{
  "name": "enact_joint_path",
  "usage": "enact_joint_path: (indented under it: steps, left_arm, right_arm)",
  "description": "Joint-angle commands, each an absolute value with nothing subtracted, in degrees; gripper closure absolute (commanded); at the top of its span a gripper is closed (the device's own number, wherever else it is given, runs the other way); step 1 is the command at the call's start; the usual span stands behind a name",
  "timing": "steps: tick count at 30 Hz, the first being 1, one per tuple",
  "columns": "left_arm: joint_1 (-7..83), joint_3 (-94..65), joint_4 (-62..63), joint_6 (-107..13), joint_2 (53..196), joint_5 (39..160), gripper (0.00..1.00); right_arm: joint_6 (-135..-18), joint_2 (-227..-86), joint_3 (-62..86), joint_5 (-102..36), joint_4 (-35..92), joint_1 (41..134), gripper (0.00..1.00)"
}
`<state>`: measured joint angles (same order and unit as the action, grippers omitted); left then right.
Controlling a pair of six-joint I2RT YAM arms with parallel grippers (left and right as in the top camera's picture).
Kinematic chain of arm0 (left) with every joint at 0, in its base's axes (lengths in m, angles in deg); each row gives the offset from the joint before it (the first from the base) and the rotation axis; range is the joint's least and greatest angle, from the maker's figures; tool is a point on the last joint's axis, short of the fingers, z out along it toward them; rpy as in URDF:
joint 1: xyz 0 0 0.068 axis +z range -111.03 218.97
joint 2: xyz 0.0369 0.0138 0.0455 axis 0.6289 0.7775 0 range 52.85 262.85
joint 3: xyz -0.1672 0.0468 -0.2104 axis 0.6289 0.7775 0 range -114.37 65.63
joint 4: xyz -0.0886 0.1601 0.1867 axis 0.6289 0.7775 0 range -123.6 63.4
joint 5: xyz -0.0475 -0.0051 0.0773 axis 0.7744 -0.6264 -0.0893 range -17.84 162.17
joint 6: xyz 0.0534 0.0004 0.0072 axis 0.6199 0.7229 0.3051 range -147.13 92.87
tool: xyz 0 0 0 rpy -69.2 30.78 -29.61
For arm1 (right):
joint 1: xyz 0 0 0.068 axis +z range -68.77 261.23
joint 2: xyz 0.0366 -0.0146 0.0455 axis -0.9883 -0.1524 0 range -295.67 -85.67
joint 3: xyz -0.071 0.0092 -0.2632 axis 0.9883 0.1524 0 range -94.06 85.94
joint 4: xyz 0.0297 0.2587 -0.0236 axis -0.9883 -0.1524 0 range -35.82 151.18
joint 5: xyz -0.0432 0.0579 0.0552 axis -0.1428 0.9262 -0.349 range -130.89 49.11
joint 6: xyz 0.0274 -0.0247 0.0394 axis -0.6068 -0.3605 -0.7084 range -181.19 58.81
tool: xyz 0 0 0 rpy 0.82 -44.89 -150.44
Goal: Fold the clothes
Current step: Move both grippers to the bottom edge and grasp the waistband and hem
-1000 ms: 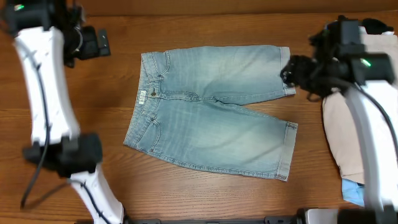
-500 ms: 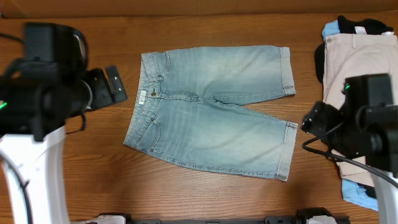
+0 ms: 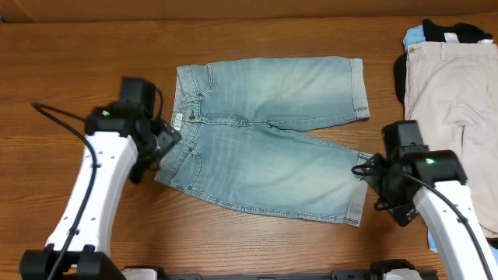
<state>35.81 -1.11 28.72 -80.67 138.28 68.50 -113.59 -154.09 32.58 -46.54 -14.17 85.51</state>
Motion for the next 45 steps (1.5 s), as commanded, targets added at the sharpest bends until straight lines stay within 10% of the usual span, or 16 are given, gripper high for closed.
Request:
enact_joint_path:
  steps: [1,12,19,31,40,45]
  left_arm:
    - [35.55,4.27,24.53,-84.23,138.01,73.4,0.01]
    - [35.53,17.73,13.8,-90.2,139.06,76.24,0.01]
    - [35.53,20.81,8.46,-90.22,139.09,75.91,0.22]
    - [35.53,24.4,4.86,-90.61,139.09,71.43,0.29]
    - [35.53,24.7,0.18,-90.61,139.11,68.61,0.71]
    - [35.53,26.19,-0.91,-90.61,139.11,68.59,0.76]
  right_arm:
    - [-115.01,-155.03,35.33,-45.47,-12.07,85.83,0.0]
    - [-115.05,-156.8,41.95,-45.25,-5.17,85.83,0.0]
    - [-115.05,-156.8,43.62,-44.73,-3.39,85.83,0.01]
    - [-115.05,-156.8,43.62,-42.02,-3.35,85.92,0.03]
    - [-115.05,-156.8,43.62,-39.35,-3.11,88.39,0.09]
    - [-115.08,-156.8,43.64,-38.68,-3.18,89.92,0.09]
